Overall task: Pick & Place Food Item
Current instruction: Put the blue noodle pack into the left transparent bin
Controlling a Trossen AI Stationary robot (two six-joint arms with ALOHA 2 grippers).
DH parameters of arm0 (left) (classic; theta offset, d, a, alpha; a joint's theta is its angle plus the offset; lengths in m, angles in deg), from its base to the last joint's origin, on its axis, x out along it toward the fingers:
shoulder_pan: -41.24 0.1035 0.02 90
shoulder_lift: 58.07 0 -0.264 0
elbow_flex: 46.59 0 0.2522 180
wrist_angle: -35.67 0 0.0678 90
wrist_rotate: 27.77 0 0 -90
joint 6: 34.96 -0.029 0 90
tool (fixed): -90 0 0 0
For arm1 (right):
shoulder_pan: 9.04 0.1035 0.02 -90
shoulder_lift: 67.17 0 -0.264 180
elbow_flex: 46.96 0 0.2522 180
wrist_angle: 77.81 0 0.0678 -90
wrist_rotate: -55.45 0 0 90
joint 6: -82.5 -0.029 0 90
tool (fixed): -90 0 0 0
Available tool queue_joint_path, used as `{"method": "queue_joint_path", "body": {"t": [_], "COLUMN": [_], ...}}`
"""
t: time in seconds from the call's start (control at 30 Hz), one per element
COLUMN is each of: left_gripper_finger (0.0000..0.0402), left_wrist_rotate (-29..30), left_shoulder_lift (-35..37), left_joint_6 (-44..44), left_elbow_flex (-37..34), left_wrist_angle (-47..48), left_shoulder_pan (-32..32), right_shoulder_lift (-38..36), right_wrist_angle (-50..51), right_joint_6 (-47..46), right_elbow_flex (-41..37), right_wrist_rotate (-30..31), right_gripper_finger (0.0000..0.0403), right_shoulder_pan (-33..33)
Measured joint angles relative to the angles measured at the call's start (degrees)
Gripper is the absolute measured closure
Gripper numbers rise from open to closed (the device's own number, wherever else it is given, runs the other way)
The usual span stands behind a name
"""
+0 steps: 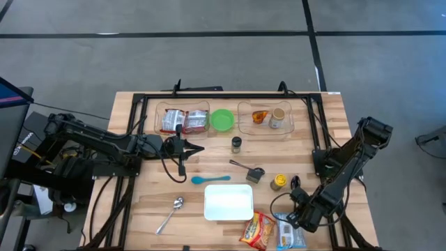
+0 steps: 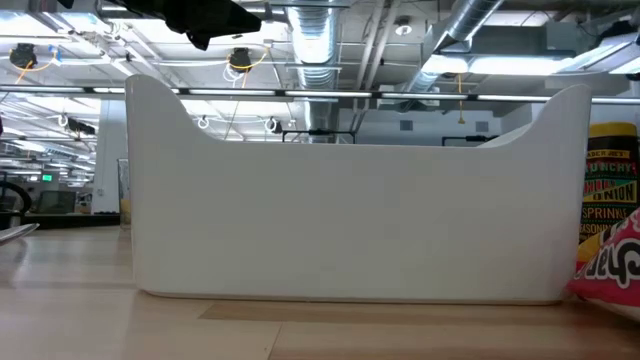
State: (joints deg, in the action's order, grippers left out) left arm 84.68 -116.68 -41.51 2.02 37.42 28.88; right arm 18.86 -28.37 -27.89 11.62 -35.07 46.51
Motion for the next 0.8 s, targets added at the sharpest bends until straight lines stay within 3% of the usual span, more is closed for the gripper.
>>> {"method": "queue_joint_path", "body": {"t": [0.8], "left_gripper_finger": [0.0401], "left_wrist_rotate": [0.0], "left_shoulder_lift": [0.0], "left_joint_6": [0.0], "left_elbow_flex": [0.0], "left_wrist_angle": [0.0], "left_shoulder_pan": [0.0], "right_shoulder_lift": [-0.2], "right_wrist_angle": [3.2], "right_joint_6": [2.4], "right_elbow_flex": [3.8], "right_wrist_rotate": [-1.0], "right_gripper_finger": [0.039], "right_shoulder_pan": [-0.1]}}
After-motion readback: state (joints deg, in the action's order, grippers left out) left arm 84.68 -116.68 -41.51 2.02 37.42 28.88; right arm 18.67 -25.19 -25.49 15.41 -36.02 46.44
